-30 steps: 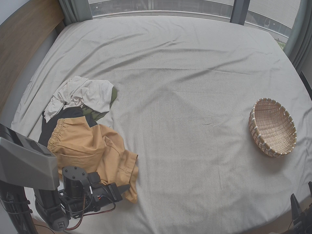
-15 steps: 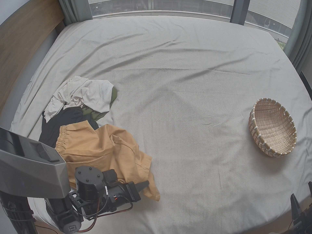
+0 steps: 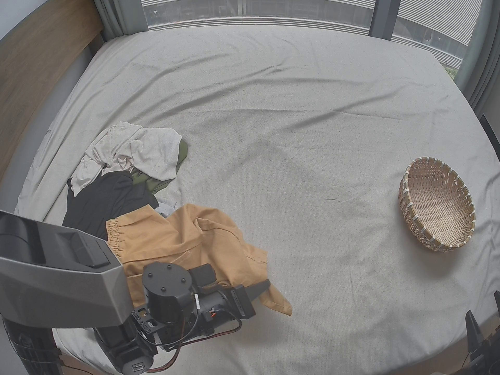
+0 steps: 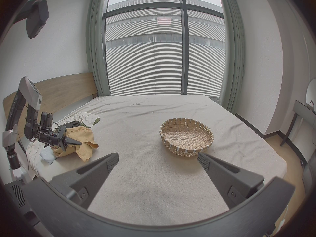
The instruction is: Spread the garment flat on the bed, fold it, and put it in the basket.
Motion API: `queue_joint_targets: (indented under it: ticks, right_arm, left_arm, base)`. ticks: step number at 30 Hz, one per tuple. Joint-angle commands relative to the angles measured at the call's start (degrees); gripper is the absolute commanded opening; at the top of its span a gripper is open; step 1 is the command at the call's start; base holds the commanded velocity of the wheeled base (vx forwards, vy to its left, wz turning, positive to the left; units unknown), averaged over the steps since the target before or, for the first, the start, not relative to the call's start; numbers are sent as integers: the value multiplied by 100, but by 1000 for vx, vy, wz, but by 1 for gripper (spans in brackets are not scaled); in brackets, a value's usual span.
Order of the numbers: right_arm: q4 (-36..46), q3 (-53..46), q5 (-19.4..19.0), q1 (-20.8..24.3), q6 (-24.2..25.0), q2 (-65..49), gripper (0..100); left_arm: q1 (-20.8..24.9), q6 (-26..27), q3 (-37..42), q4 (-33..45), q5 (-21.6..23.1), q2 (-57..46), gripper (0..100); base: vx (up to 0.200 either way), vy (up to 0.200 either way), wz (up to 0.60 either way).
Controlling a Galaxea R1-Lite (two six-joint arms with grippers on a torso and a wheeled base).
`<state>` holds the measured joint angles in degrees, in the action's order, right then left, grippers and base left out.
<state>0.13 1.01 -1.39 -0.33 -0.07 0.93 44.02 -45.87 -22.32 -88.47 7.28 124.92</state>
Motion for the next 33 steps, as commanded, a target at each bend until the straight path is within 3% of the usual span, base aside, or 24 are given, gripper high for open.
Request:
queue_joint_targets:
  ticks: [1, 33]
  right_arm:
    - [4, -101, -2, -2, -1, -84, 100]
    - [-5, -101, -2, -2, 7, -84, 100]
  left_arm:
    - [168, -1, -255, 49, -7, 217, 0]
    - [898, -80, -1899, 831, 54, 595, 0]
  base:
    - [0, 0, 0]
    - [0, 0, 0]
